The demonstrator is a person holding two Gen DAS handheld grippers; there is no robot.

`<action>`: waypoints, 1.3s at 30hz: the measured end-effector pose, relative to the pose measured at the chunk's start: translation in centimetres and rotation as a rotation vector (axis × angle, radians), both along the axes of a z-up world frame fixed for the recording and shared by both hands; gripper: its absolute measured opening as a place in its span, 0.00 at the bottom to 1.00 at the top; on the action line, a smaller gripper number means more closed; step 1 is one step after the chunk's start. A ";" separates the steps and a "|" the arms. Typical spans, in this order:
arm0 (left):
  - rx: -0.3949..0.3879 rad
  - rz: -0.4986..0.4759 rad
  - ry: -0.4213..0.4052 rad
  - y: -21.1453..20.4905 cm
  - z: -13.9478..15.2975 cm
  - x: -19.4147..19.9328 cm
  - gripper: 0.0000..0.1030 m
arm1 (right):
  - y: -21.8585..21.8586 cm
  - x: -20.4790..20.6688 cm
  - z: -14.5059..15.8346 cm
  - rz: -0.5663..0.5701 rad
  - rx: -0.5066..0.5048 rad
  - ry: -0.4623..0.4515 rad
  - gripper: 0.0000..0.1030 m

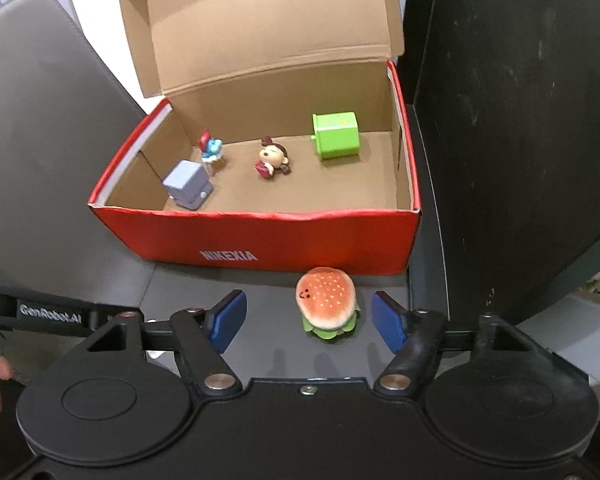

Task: Organize objects
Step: 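Move the left tool toward the white block while the right tool approaches the burger, then close the left gripper on the white block while the right gripper closes on the burger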

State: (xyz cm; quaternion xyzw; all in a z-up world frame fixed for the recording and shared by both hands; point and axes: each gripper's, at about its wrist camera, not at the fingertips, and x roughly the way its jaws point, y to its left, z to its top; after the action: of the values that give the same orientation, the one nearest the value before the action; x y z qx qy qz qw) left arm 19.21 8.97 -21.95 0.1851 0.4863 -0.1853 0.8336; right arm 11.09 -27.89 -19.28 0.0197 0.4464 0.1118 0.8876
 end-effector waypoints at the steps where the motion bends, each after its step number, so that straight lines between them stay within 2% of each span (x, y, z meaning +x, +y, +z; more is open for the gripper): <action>1: 0.005 -0.007 0.007 -0.2 -0.4 0.1 0.71 | 0.1 0.0 -0.3 0.000 -0.006 -0.003 0.61; 6: 0.018 0.008 0.025 -0.3 -2.1 0.4 0.70 | 1.3 0.2 -1.6 0.022 -0.092 -0.036 0.59; 8: -0.001 0.010 0.018 -0.3 -2.2 0.6 0.70 | 1.4 0.4 -2.1 0.013 -0.097 -0.032 0.59; 18: 0.042 0.000 0.008 0.0 -2.1 0.5 0.69 | 1.3 0.8 -2.8 -0.008 -0.104 -0.017 0.58; 25: 0.040 -0.026 0.003 0.0 -1.9 0.3 0.59 | 1.4 1.1 -3.4 -0.017 -0.103 -0.002 0.58; 27: 0.069 -0.053 -0.008 -0.3 -1.9 0.0 0.58 | 1.4 1.1 -3.7 -0.020 -0.108 0.003 0.55; 31: 0.100 -0.088 -0.018 -0.7 -1.8 -0.3 0.49 | 1.2 1.3 -3.9 -0.026 -0.111 0.010 0.54; 34: 0.096 -0.091 0.006 -0.7 -2.1 -0.2 0.41 | 1.1 1.5 -4.2 -0.030 -0.112 0.015 0.53; 39: 0.085 -0.082 0.025 -0.7 -3.0 0.1 0.41 | 1.2 2.1 -5.0 -0.037 -0.113 0.025 0.53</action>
State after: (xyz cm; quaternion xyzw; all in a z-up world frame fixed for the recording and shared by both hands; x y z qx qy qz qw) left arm 19.32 8.26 -24.99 0.2379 0.4962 -0.2009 0.8105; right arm 13.20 -26.65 -24.25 -0.0208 0.4628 0.0698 0.8835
